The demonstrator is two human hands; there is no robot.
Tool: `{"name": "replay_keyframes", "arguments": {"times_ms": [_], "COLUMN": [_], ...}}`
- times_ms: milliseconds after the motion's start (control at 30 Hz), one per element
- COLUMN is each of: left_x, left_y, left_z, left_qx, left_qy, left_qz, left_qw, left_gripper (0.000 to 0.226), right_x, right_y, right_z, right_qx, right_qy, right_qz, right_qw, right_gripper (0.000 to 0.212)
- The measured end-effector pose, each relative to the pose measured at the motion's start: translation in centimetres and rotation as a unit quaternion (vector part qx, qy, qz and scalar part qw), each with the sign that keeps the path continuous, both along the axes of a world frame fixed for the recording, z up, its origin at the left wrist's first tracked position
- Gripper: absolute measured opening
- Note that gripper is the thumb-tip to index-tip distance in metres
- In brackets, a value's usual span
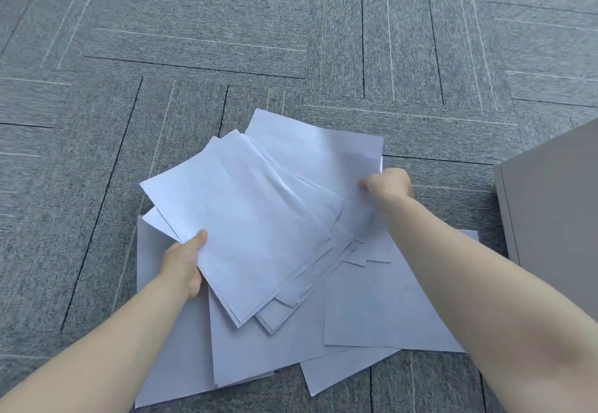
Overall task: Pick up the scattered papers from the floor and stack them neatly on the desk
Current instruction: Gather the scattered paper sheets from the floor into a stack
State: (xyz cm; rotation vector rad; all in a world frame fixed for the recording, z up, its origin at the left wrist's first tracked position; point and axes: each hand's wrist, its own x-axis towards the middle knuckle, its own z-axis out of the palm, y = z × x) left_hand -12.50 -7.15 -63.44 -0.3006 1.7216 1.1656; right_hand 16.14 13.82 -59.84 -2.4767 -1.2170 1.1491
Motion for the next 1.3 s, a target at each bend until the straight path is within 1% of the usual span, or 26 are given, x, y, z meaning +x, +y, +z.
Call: {"name": "replay_keyframes", "arguments": {"times_ms": [33,67,133,200,267,367,400,467,567,667,700,833,933,1000,1067,1100,1167,1233,1300], "left_x": [0.0,0.0,0.3,0.5,0.8,0.9,1.0,1.2,1.8,2.4,2.5,2.6,2.6,2.6,2.6,2.6,2.4,2.3,2.1], "left_y": [0.0,0.0,0.0,0.0,0.0,0.1,0.0,-0.2,-0.6,-0.6,-0.6,-0.6,-0.8,-0.9,-1.0,-1.0,-1.0,-1.1,-1.1], "left_z": [0.1,0.3,0.7,1.5,2.3,3.4,3.4,3.4,2.9,2.8,2.8,3.0,3.1,3.1,3.1,3.1,2.9,2.7,2.5], "left_qx": [0.001,0.004,0.014,0.02,0.027,0.045,0.052,0.059,0.062,0.059,0.062,0.069,0.063,0.057,0.054,0.052,0.048,0.045,0.041], "left_qy": [0.0,0.002,0.006,0.023,0.05,0.084,0.088,0.089,0.076,0.064,0.061,0.053,0.051,0.049,0.047,0.047,0.052,0.06,0.069], "left_qz": [-0.002,-0.003,-0.004,-0.008,-0.022,-0.076,-0.091,-0.109,-0.115,-0.121,-0.122,-0.128,-0.124,-0.122,-0.12,-0.121,-0.123,-0.123,-0.115], "left_qw": [1.0,1.0,1.0,1.0,0.998,0.993,0.991,0.988,0.989,0.989,0.989,0.988,0.989,0.99,0.99,0.99,0.99,0.99,0.99], "left_gripper": [0.044,0.043,0.038,0.026,0.018,0.008,0.009,0.012,0.013,0.01,0.012,0.011,0.011,0.009,0.009,0.008,0.007,0.006,0.009], "right_x": [0.0,0.1,1.0,2.5,4.5,7.6,8.6,10.1,11.7,12.3,12.4,12.2,11.9,12.1,12.4,12.5,12.8,13.3,13.7], "right_y": [-0.1,-0.2,-0.4,-0.5,-1.1,-2.8,-3.4,-4.8,-5.9,-6.6,-6.7,-6.8,-6.2,-5.9,-5.8,-5.8,-6.0,-6.2,-6.4], "right_z": [0.0,0.1,0.4,0.6,1.5,2.3,2.4,2.7,2.7,3.0,2.9,2.7,2.7,2.6,2.4,2.5,2.6,2.4,2.5], "right_qx": [0.006,0.014,0.036,0.043,0.022,-0.033,-0.053,-0.083,-0.089,-0.088,-0.088,-0.081,-0.079,-0.081,-0.069,-0.063,-0.075,-0.085,-0.08], "right_qy": [0.024,0.045,0.065,0.081,0.091,0.094,0.084,0.03,-0.013,-0.069,-0.096,-0.211,-0.272,-0.298,-0.304,-0.303,-0.281,-0.205,-0.115], "right_qz": [0.014,0.022,0.028,0.048,0.062,0.095,0.112,0.165,0.214,0.253,0.273,0.35,0.394,0.425,0.441,0.442,0.426,0.386,0.339], "right_qw": [1.0,0.999,0.997,0.995,0.994,0.991,0.989,0.982,0.973,0.961,0.953,0.909,0.874,0.851,0.842,0.842,0.856,0.895,0.93], "right_gripper": [0.016,0.015,0.023,0.023,0.016,0.015,0.015,0.02,0.046,0.068,0.073,0.067,0.063,0.064,0.063,0.059,0.047,0.039,0.039]}}
